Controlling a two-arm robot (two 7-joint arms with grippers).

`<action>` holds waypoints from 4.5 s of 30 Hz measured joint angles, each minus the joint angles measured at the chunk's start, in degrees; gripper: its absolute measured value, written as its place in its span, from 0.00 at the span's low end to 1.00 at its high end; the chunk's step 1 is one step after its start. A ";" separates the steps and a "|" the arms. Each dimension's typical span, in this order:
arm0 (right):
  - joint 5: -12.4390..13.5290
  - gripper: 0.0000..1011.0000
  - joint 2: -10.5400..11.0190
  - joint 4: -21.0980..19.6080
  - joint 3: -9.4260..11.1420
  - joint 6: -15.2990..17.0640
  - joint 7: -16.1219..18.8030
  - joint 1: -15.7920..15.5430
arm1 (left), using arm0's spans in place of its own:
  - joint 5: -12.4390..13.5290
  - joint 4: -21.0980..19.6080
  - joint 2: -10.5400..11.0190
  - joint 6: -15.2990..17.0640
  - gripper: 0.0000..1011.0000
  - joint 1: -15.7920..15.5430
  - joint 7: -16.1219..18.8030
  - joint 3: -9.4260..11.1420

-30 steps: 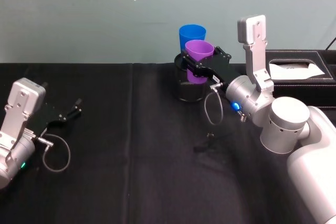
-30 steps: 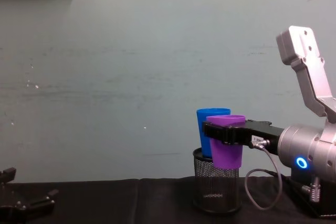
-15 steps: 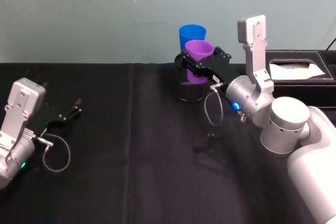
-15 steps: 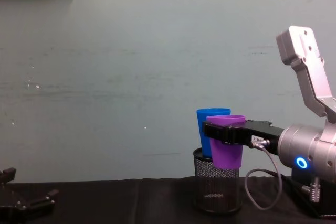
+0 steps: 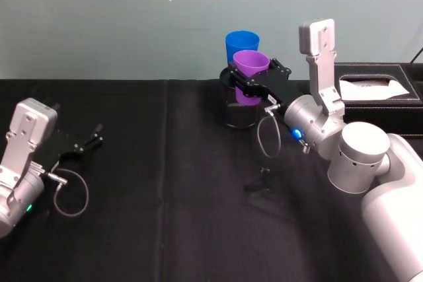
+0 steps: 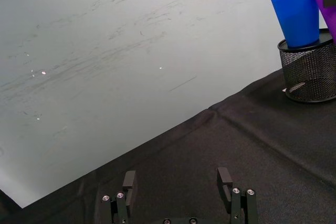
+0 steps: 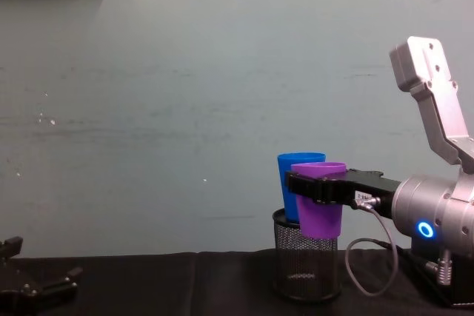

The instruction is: Pick up one cup with a gripper and tap it against the other cup.

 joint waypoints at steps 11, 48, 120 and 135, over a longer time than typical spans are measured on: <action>0.00 0.72 0.00 0.00 0.00 0.00 0.00 0.00 | 0.00 0.00 0.00 0.00 0.99 0.00 0.00 0.00; 0.00 0.72 0.00 0.00 0.00 0.00 0.00 0.00 | 0.00 0.00 0.00 0.00 0.99 0.00 0.00 0.00; 0.00 0.72 0.00 0.00 0.00 0.00 0.00 0.00 | 0.00 0.00 0.00 0.00 0.99 0.00 0.00 0.00; 0.00 0.72 0.00 0.00 0.00 0.00 0.00 0.00 | 0.00 0.00 0.00 0.00 0.99 0.00 0.00 0.00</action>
